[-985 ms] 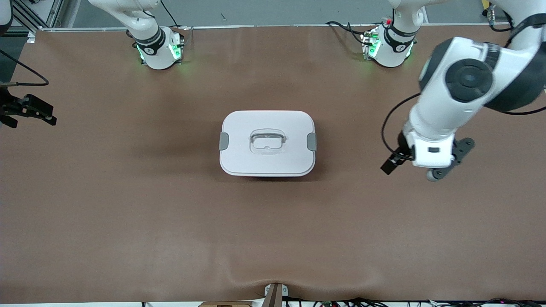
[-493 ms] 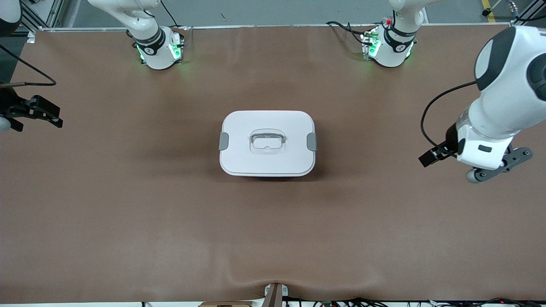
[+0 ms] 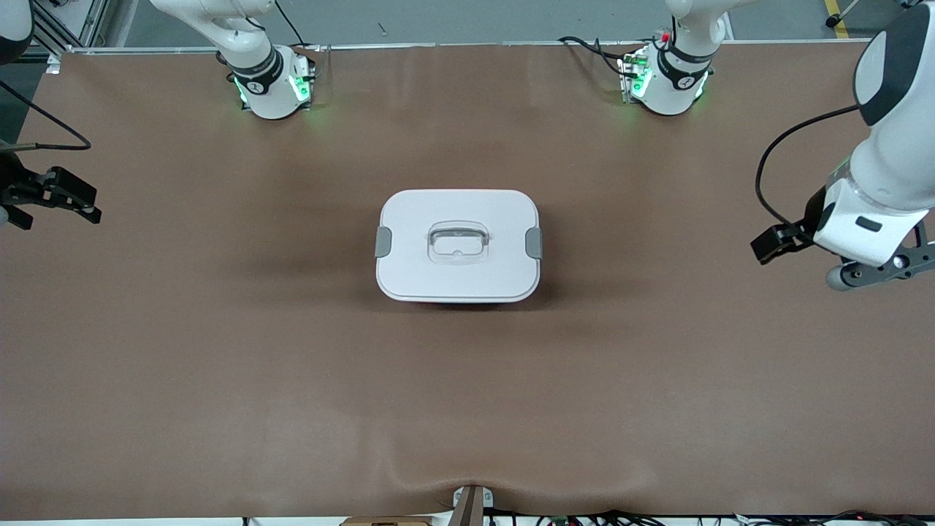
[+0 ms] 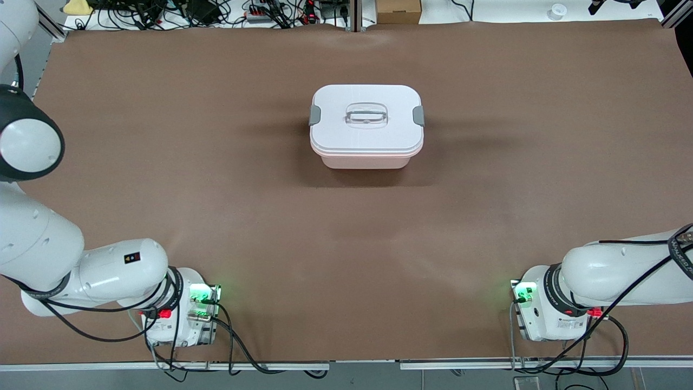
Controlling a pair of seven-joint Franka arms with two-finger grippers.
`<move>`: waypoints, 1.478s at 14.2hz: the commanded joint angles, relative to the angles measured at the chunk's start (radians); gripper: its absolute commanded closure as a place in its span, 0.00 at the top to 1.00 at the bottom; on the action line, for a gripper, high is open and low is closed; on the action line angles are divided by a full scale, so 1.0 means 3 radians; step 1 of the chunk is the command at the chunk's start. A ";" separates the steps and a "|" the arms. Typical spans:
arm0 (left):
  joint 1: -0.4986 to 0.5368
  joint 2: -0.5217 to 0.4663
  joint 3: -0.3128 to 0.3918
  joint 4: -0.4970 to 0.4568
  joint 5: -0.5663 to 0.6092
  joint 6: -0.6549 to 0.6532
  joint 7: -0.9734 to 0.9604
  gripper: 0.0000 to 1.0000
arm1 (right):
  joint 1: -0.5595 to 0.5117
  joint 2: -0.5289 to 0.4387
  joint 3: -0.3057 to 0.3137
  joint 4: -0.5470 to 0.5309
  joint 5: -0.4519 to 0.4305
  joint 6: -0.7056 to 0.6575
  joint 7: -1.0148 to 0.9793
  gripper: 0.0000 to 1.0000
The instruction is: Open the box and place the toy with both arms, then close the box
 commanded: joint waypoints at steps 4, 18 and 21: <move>-0.1100 -0.0414 0.1416 -0.0242 -0.0445 -0.0164 0.0675 1.00 | -0.0039 0.0032 0.0007 0.0064 0.0074 -0.0164 0.0026 1.00; -0.1285 -0.0890 0.1596 -0.0575 -0.0742 -0.0215 0.0650 1.00 | -0.0157 0.0001 0.0002 0.0070 0.0233 -0.0445 0.0072 1.00; -0.1280 -0.0818 0.1596 -0.0477 -0.0736 -0.0231 0.0665 1.00 | -0.0147 -0.0020 0.0007 0.0059 0.0197 -0.0527 0.0072 1.00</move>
